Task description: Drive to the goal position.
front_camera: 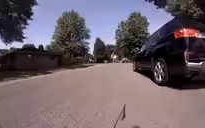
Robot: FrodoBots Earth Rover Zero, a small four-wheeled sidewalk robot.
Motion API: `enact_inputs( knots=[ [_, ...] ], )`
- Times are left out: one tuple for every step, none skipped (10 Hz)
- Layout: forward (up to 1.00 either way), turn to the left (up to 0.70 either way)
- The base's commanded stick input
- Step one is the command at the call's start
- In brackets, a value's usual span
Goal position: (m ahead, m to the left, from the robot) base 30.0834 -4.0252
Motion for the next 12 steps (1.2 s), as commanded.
enact_inputs(
  knots=[
    [0.69, 0.03],
    [0.69, 0.03],
    [0.69, 0.03],
    [0.69, 0.03],
    [0.69, 0.03],
    [0.69, 0.03],
    [0.69, 0.03],
    [0.69, 0.03],
    [0.69, 0.03],
    [0.69, 0.03],
    [0.69, 0.03],
    [0.69, 0.03]
  ],
)
